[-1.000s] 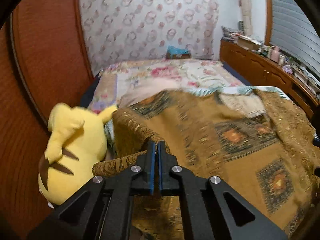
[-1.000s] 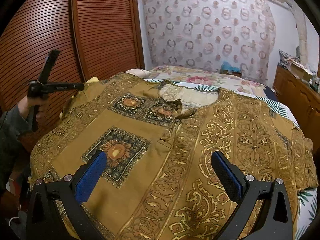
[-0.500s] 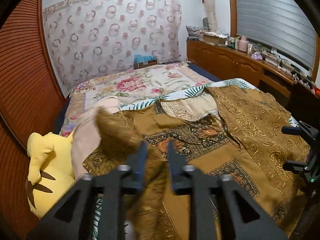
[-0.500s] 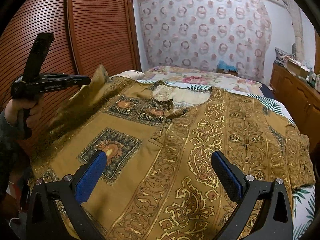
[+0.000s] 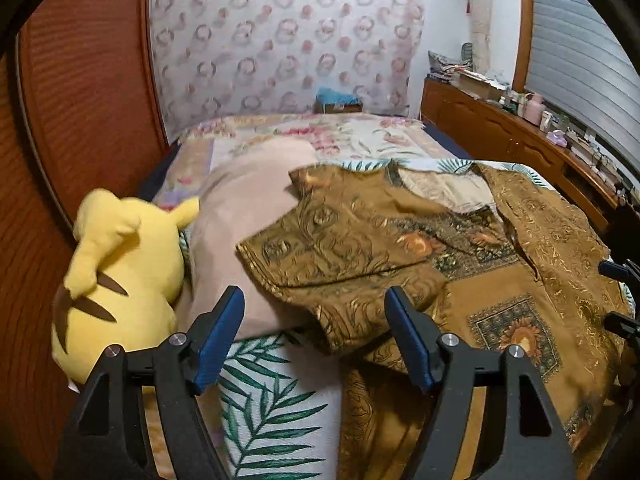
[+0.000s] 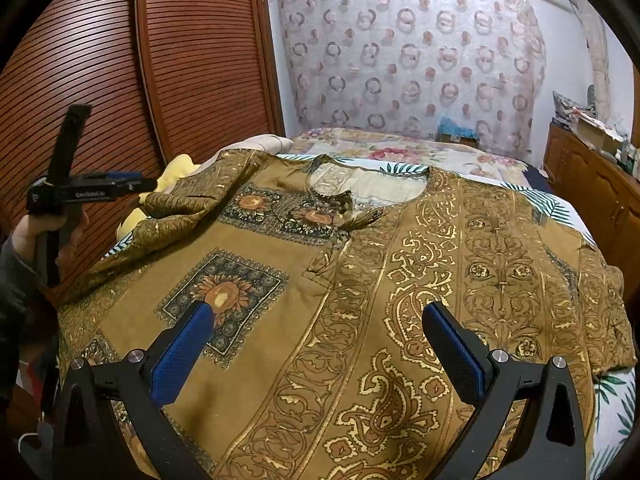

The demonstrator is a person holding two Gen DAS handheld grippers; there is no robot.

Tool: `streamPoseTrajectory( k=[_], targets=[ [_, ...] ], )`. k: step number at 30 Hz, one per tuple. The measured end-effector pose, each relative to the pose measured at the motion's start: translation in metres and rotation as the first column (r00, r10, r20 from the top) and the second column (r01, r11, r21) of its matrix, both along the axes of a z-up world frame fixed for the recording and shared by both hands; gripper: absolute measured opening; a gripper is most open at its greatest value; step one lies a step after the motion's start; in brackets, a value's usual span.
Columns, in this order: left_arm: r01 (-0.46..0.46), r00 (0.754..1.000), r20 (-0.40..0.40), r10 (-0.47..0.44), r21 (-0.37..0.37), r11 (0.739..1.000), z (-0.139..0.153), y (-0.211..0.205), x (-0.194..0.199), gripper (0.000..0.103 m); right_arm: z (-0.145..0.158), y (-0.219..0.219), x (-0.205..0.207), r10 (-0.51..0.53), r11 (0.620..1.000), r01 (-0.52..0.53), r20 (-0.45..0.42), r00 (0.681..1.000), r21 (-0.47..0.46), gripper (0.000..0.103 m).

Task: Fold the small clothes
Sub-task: 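Fold the gripped shirt side inward over the back with the left tool, then regrasp the folded side and sleeve with the left tool, fold further inward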

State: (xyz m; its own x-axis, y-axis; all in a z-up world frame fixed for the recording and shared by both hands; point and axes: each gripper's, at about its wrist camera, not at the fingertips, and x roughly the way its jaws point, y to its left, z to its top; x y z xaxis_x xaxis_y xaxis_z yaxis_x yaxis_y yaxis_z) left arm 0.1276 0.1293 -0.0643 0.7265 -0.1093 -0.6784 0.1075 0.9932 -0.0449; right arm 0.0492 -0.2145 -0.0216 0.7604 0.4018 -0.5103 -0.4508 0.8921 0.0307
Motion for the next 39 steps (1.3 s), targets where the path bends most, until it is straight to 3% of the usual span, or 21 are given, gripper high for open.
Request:
streamPoseTrajectory(
  k=[5, 9, 12, 14, 15, 17, 18, 20, 21, 29, 39],
  targets=[
    [0.009, 0.999, -0.040, -0.012, -0.055, 0.998, -0.015, -0.002, 0.012, 0.073, 0.001, -0.001, 0.000, 0.000, 1.000, 0.000, 0.000, 1.000, -0.006, 0.103],
    [0.003, 0.994, -0.108, -0.019, -0.141, 0.990, -0.026, 0.002, 0.022, 0.073, 0.001, -0.001, 0.001, -0.002, 1.000, 0.002, 0.000, 1.000, -0.005, 0.103],
    [-0.006, 0.992, -0.124, -0.012, -0.148, 0.989, -0.029, 0.001, 0.023, 0.072, 0.001, -0.002, 0.000, -0.002, 1.000, 0.002, 0.001, 1.000, -0.008, 0.103],
    [0.007, 0.991, -0.131, -0.029, -0.166, 0.986, -0.029, 0.000, 0.022, 0.057, 0.001, -0.003, 0.000, -0.002, 1.000, 0.002, 0.002, 1.000, -0.005, 0.103],
    [0.011, 0.989, -0.145, -0.038, -0.181, 0.983, -0.030, -0.001, 0.022, 0.056, 0.001, -0.004, -0.001, -0.002, 1.000, 0.002, 0.002, 1.000, -0.004, 0.103],
    [0.037, 0.987, -0.148, -0.071, -0.221, 0.975, -0.029, -0.005, 0.019, 0.037, 0.001, -0.004, -0.001, -0.003, 1.000, 0.003, 0.002, 1.000, -0.003, 0.103],
    [0.047, 0.985, -0.149, -0.081, -0.221, 0.974, -0.028, -0.007, 0.019, 0.033, 0.000, -0.005, -0.001, -0.004, 1.000, 0.004, 0.001, 1.000, -0.002, 0.103],
    [0.055, 0.987, -0.139, -0.084, -0.200, 0.978, -0.025, -0.012, 0.018, 0.012, 0.000, -0.006, -0.001, -0.007, 1.000, 0.007, -0.001, 1.000, 0.001, 0.103],
    [0.060, 0.989, -0.123, -0.084, -0.185, 0.981, -0.021, -0.015, 0.016, 0.009, 0.000, -0.006, -0.001, -0.008, 1.000, 0.008, -0.002, 1.000, 0.002, 0.103],
    [0.166, 0.986, -0.004, -0.167, -0.122, 0.979, 0.023, -0.057, 0.008, 0.007, 0.003, -0.013, -0.002, -0.023, 1.000, 0.023, 0.001, 1.000, 0.003, 0.103],
    [0.274, 0.962, 0.012, -0.274, -0.079, 0.958, 0.047, -0.119, 0.019, 0.008, 0.007, -0.024, -0.010, -0.047, 0.999, 0.047, 0.012, 0.999, 0.012, 0.103]
  ],
)
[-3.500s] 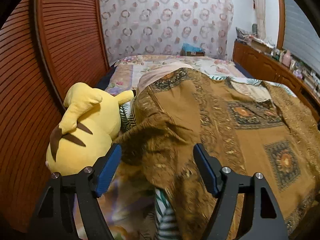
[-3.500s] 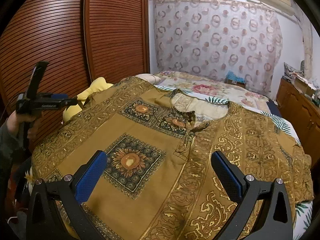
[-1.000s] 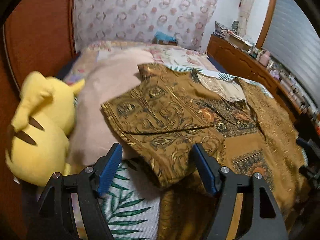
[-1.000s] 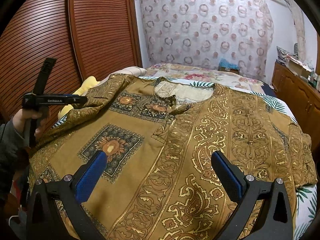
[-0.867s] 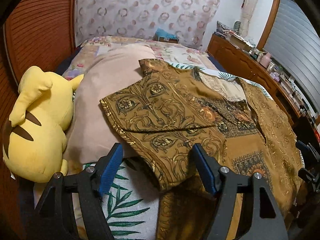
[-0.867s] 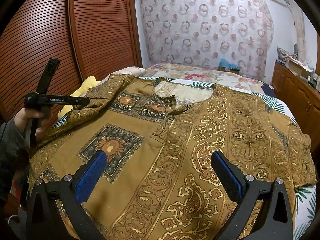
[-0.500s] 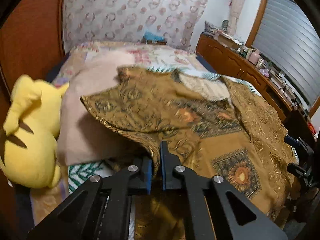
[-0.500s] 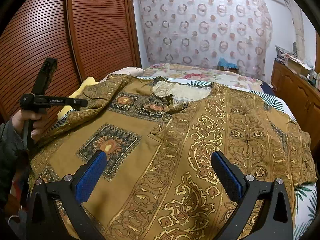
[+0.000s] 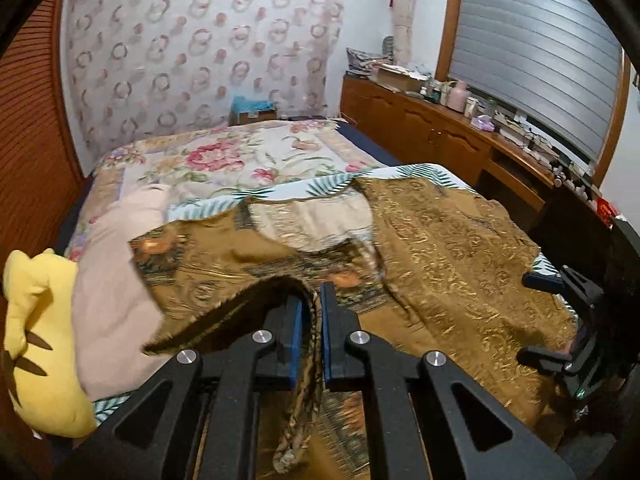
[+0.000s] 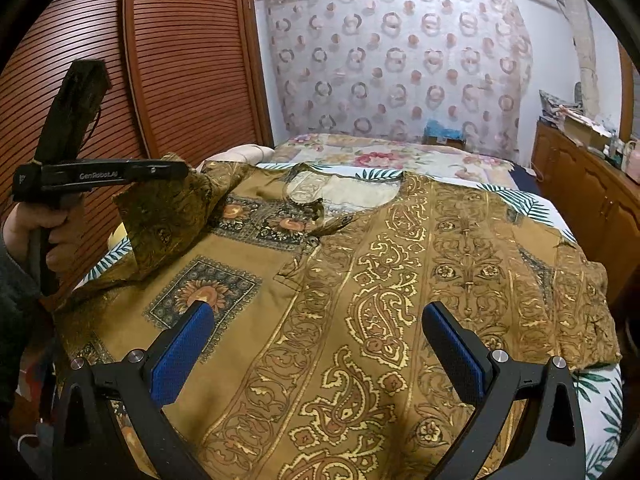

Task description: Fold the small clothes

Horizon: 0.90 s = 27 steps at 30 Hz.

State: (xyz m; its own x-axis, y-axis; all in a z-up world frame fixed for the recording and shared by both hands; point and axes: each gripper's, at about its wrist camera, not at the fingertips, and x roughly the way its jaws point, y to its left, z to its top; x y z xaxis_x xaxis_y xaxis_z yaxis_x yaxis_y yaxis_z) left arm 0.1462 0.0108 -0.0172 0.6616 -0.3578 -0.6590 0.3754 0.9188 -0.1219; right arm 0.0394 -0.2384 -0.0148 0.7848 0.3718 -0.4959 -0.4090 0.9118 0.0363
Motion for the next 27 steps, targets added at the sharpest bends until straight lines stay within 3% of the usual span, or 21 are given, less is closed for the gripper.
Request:
streamPoseTrajectory(
  k=[1, 5, 9, 13, 21, 24, 27],
  targets=[
    [0.007, 1.000, -0.005, -0.007, 0.000, 1.000, 0.000, -0.003, 0.000, 0.011, -0.001, -0.001, -0.001, -0.002, 1.000, 0.002, 0.002, 1.000, -0.001, 0.103],
    [0.046, 0.999, 0.007, -0.046, 0.001, 0.999, 0.001, -0.016, -0.007, 0.043, 0.000, -0.004, -0.006, -0.015, 1.000, 0.015, 0.005, 1.000, 0.005, 0.103],
    [0.062, 0.998, 0.017, -0.062, 0.001, 0.998, 0.004, -0.019, -0.015, 0.047, 0.002, -0.007, -0.006, -0.028, 1.000, 0.028, 0.003, 1.000, 0.008, 0.103],
    [0.036, 0.998, 0.055, -0.037, 0.012, 0.999, 0.008, -0.013, -0.022, 0.071, 0.003, -0.006, -0.006, -0.035, 0.999, 0.034, 0.004, 0.999, 0.010, 0.103],
    [-0.069, 0.990, 0.125, 0.067, 0.014, 0.998, 0.011, 0.026, -0.031, 0.080, 0.012, 0.008, 0.002, 0.017, 1.000, -0.017, 0.028, 0.999, -0.012, 0.103],
    [-0.110, 0.985, 0.135, 0.109, 0.003, 0.994, 0.009, 0.046, -0.029, 0.080, 0.018, 0.019, 0.017, 0.076, 0.996, -0.075, 0.032, 0.997, -0.039, 0.097],
    [-0.148, 0.979, 0.141, 0.146, 0.002, 0.989, 0.004, 0.065, -0.024, 0.081, 0.021, 0.034, 0.036, 0.154, 0.987, -0.153, 0.009, 0.988, -0.042, 0.082]
  ],
)
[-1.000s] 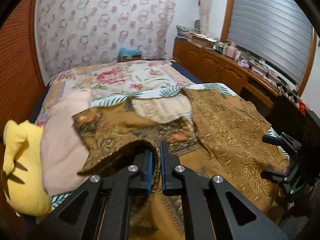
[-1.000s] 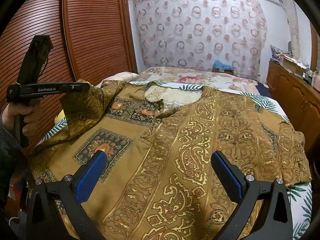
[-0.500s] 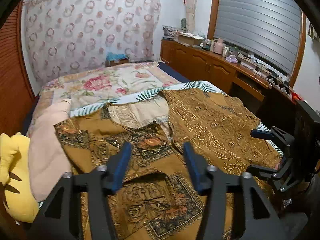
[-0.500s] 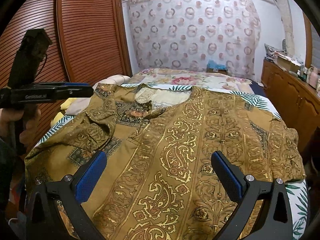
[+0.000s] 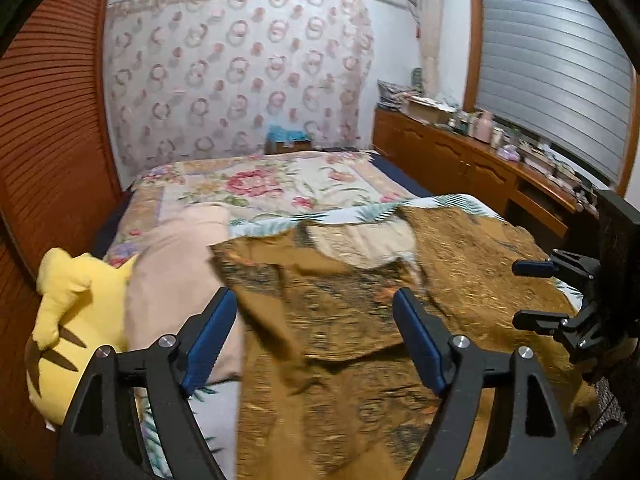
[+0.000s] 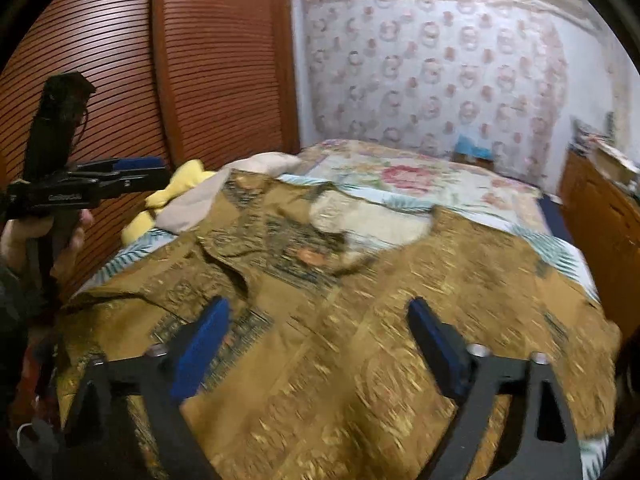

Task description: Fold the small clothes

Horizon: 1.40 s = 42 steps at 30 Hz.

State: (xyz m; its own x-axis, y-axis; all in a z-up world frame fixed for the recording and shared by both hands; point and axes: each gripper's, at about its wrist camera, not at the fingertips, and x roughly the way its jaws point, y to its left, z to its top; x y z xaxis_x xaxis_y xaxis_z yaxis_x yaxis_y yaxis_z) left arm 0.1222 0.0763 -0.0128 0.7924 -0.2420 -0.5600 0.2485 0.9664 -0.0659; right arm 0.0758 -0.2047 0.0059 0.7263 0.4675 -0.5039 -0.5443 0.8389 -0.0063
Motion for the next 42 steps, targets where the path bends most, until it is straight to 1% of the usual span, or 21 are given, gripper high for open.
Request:
streamPoseTrajectory(
  k=[2, 4, 8, 12, 16, 21, 22, 23, 24, 25, 26, 29, 31, 32, 35, 37, 38, 39, 41, 42],
  targets=[
    [-0.020, 1.000, -0.003, 0.020, 0.007, 1.000, -0.004, 0.009, 0.003, 0.081, 0.000, 0.008, 0.015, 0.045, 0.999, -0.045, -0.020, 0.999, -0.003, 0.072],
    [-0.055, 0.998, -0.001, 0.055, 0.012, 0.998, -0.007, 0.019, 0.007, 0.081, -0.001, 0.020, 0.031, 0.091, 0.996, -0.092, -0.034, 0.995, -0.014, 0.067],
    [-0.092, 0.996, -0.005, 0.092, 0.012, 0.996, -0.012, 0.034, 0.014, 0.081, -0.006, 0.050, 0.061, 0.178, 0.982, -0.181, -0.066, 0.982, -0.047, 0.054],
    [-0.124, 0.992, -0.015, 0.125, 0.019, 0.992, -0.017, 0.047, 0.028, 0.081, -0.015, 0.085, 0.090, 0.269, 0.958, -0.278, -0.117, 0.956, -0.071, 0.051],
    [-0.137, 0.990, -0.029, 0.138, 0.020, 0.990, -0.024, 0.053, 0.042, 0.081, -0.029, 0.112, 0.112, 0.328, 0.936, -0.344, -0.172, 0.929, -0.074, 0.051],
    [-0.142, 0.988, -0.061, 0.143, 0.026, 0.990, -0.037, 0.058, 0.055, 0.081, -0.046, 0.137, 0.124, 0.391, 0.902, -0.420, -0.219, 0.894, -0.104, 0.042],
    [-0.141, 0.988, -0.067, 0.142, 0.027, 0.990, -0.039, 0.058, 0.057, 0.081, -0.049, 0.139, 0.125, 0.395, 0.897, -0.427, -0.226, 0.891, -0.115, 0.037],
    [-0.140, 0.987, -0.072, 0.142, 0.029, 0.990, -0.040, 0.057, 0.059, 0.081, -0.051, 0.140, 0.127, 0.392, 0.894, -0.427, -0.228, 0.891, -0.131, 0.027],
    [-0.137, 0.987, -0.078, 0.139, 0.030, 0.990, -0.042, 0.056, 0.061, 0.081, -0.051, 0.139, 0.128, 0.387, 0.895, -0.421, -0.210, 0.898, -0.149, 0.021],
    [-0.135, 0.987, -0.081, 0.137, 0.032, 0.990, -0.043, 0.054, 0.062, 0.081, -0.051, 0.138, 0.129, 0.387, 0.895, -0.421, -0.211, 0.898, -0.150, 0.011],
    [-0.131, 0.987, -0.084, 0.134, 0.035, 0.991, -0.044, 0.052, 0.064, 0.081, -0.049, 0.135, 0.133, 0.380, 0.900, -0.413, -0.212, 0.900, -0.139, 0.006],
    [-0.123, 0.988, -0.093, 0.126, 0.036, 0.992, -0.045, 0.049, 0.069, 0.081, -0.039, 0.122, 0.138, 0.330, 0.927, -0.353, -0.170, 0.929, -0.125, 0.004],
    [-0.115, 0.988, -0.104, 0.118, 0.036, 0.993, -0.047, 0.045, 0.074, 0.081, -0.032, 0.106, 0.146, 0.240, 0.958, -0.256, -0.132, 0.962, -0.129, 0.004],
    [-0.111, 0.988, -0.106, 0.114, 0.036, 0.993, -0.046, 0.045, 0.076, 0.081, -0.028, 0.098, 0.150, 0.201, 0.968, -0.215, -0.116, 0.973, -0.127, 0.004],
    [-0.093, 0.989, -0.111, 0.097, 0.043, 0.995, -0.046, 0.038, 0.082, 0.081, -0.020, 0.074, 0.162, 0.103, 0.987, -0.113, -0.090, 0.991, -0.116, 0.004],
    [-0.077, 0.990, -0.116, 0.082, 0.043, 0.996, -0.047, 0.033, 0.085, 0.081, -0.019, 0.062, 0.167, 0.063, 0.991, -0.073, -0.088, 0.994, -0.115, 0.005],
    [-0.070, 0.990, -0.119, 0.075, 0.042, 0.997, -0.048, 0.031, 0.087, 0.081, -0.019, 0.056, 0.171, 0.031, 0.992, -0.041, -0.086, 0.996, -0.120, 0.012],
    [-0.061, 0.990, -0.125, 0.067, 0.045, 0.997, -0.049, 0.028, 0.089, 0.081, -0.020, 0.053, 0.173, 0.004, 0.992, -0.014, -0.081, 0.997, -0.127, 0.016],
    [-0.047, 0.989, -0.139, 0.055, 0.060, 0.997, -0.051, 0.023, 0.094, 0.081, -0.022, 0.047, 0.178, -0.018, 0.992, 0.008, -0.078, 0.997, -0.125, 0.035],
    [-0.036, 0.988, -0.145, 0.045, 0.066, 0.997, -0.052, 0.022, 0.097, 0.081, -0.024, 0.046, 0.179, -0.017, 0.993, 0.007, -0.086, 0.996, -0.118, 0.041]
  ],
)
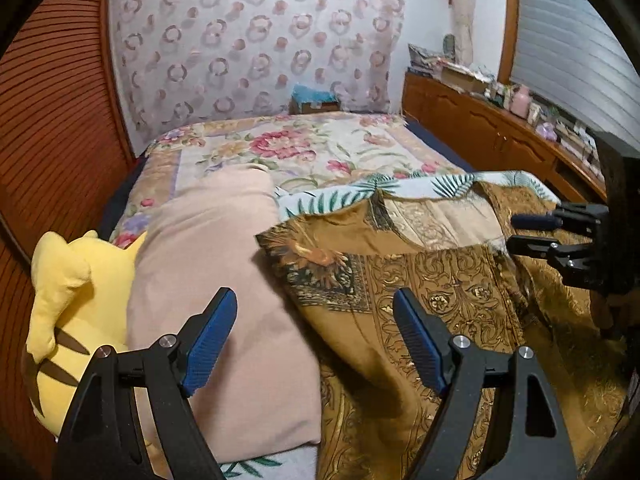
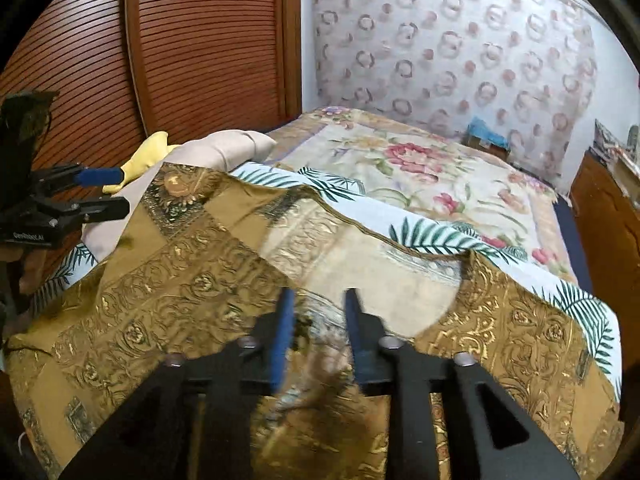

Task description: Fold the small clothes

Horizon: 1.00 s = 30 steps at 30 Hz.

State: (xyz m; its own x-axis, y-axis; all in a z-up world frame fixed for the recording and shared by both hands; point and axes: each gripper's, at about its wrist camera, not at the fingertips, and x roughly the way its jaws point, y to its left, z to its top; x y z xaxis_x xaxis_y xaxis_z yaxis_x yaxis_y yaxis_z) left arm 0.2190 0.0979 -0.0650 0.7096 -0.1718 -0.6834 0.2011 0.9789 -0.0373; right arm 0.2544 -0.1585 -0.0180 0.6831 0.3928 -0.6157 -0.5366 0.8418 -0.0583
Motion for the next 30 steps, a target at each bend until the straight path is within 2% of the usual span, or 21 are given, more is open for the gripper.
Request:
streamPoseTrajectory(
  k=[1, 2, 5, 10, 12, 16, 17, 22, 27, 30],
  targets=[
    [0.000, 1.000, -0.009, 0.000, 0.009, 1.000, -0.002, -0.001, 0.003, 0.081, -0.003, 0.000, 0.000, -0.006, 1.000, 0.006, -0.008, 1.000, 0.003, 0.052],
    [-0.004, 1.000, -0.016, 0.004, 0.015, 1.000, -0.004, -0.002, 0.006, 0.079, -0.005, -0.002, 0.001, -0.015, 1.000, 0.015, -0.012, 1.000, -0.002, 0.056],
    [-0.011, 0.999, -0.048, 0.011, 0.006, 1.000, -0.010, 0.001, 0.015, 0.065, -0.012, -0.006, 0.004, -0.035, 0.999, 0.035, -0.022, 0.999, -0.018, 0.056],
    [-0.024, 0.996, -0.090, 0.017, -0.078, 0.997, -0.014, 0.010, 0.028, 0.058, -0.010, -0.014, 0.007, -0.050, 0.998, 0.049, -0.029, 0.998, -0.036, 0.056],
    [-0.022, 0.996, -0.092, 0.014, -0.090, 0.996, -0.014, 0.010, 0.032, 0.049, -0.002, -0.029, 0.003, -0.057, 0.998, 0.056, -0.015, 0.998, -0.011, 0.056],
    [-0.007, 0.995, -0.103, -0.003, -0.099, 0.995, -0.014, 0.008, 0.036, 0.011, -0.003, -0.041, -0.002, -0.069, 0.998, 0.069, -0.004, 0.998, -0.009, 0.056],
    [0.005, 0.994, -0.109, -0.017, -0.114, 0.993, -0.013, 0.008, 0.037, 0.007, -0.003, -0.044, -0.003, -0.072, 0.997, 0.072, -0.006, 0.997, -0.005, 0.056],
    [0.011, 0.998, -0.056, -0.016, -0.094, 0.995, 0.010, 0.016, 0.032, 0.004, -0.006, -0.059, -0.011, -0.084, 0.996, 0.085, -0.015, 0.996, 0.025, 0.056],
    [-0.022, 1.000, -0.006, 0.022, -0.010, 1.000, 0.032, 0.031, 0.040, 0.004, -0.002, -0.064, -0.013, -0.084, 0.996, 0.085, -0.018, 0.996, 0.042, 0.056],
    [-0.044, 0.999, -0.013, 0.044, 0.027, 0.999, 0.033, 0.041, 0.053, 0.004, 0.001, -0.063, -0.016, -0.080, 0.996, 0.081, -0.013, 0.997, 0.049, 0.056]
  ],
)
